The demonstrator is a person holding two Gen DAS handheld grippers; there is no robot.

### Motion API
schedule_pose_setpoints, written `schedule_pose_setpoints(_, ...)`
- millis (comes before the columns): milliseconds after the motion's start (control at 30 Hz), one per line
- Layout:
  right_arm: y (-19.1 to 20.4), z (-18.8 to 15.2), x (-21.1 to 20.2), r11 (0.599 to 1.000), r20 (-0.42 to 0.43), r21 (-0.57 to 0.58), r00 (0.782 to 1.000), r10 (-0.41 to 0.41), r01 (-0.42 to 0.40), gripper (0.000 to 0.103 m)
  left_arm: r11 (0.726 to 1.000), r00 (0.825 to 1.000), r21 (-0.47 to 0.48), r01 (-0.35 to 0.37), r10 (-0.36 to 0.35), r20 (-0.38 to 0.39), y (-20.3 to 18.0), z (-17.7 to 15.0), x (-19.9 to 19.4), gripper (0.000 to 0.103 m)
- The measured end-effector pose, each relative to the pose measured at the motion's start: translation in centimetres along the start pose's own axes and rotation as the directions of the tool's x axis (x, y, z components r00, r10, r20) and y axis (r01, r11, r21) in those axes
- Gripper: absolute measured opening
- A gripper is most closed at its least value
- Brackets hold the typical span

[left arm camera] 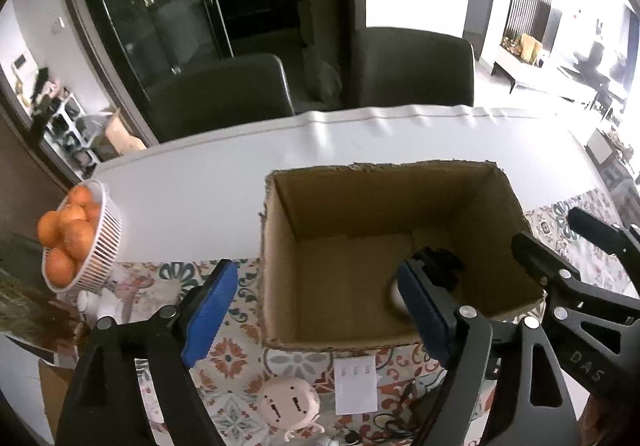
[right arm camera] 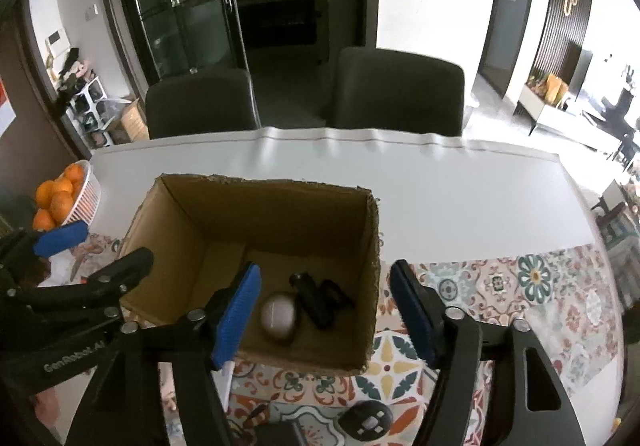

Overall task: Organize rigid objects
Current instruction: 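Open both tools to drop the speaker and flashlight into the box, then withdraw both tools from the box back toward the remaining objects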

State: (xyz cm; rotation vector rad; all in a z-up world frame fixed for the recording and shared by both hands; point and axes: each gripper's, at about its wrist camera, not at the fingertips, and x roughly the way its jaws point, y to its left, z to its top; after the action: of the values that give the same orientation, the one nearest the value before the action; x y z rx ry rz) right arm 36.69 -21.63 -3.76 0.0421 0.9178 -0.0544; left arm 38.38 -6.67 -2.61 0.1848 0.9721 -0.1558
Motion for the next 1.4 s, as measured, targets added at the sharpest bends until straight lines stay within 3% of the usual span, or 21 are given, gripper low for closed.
schedule_pose_setpoints(100, 0.0, -0.6, -1.1, 1.000, 0.029, 0.006, 0.999, -0.025, 0.025, 0.081, 0.999, 0.998, 0.001, -0.035, 0.035, 0.044, 0.1, -0.9, -1.3, 0.086)
schedule_pose_setpoints(367, 0.2, -2.5, -3.5, 0.999, 0.095, 0.010, 0.994, -0.048, 0.047, 0.081, 0.997, 0.990, -0.010, -0.074, 0.075, 0.119, 0.5, -3.3, -3.8, 0.089)
schedule_pose_setpoints(800, 1.5, -6.2, -7.2, 0.998, 0.174, 0.011, 0.983, -0.059, 0.058, 0.081, 0.997, 0.980, -0.028, -0.071, 0.075, 0.183, 1.4, -7.9, -7.3, 0.090)
schedule_pose_setpoints(1400, 3.2, -11.1, -8.4, 0.998, 0.175, -0.035, 0.984, -0.046, 0.053, 0.081, 0.998, 0.981, -0.033, -0.060, 0.065, 0.184, 1.8, -14.2, -8.6, 0.090)
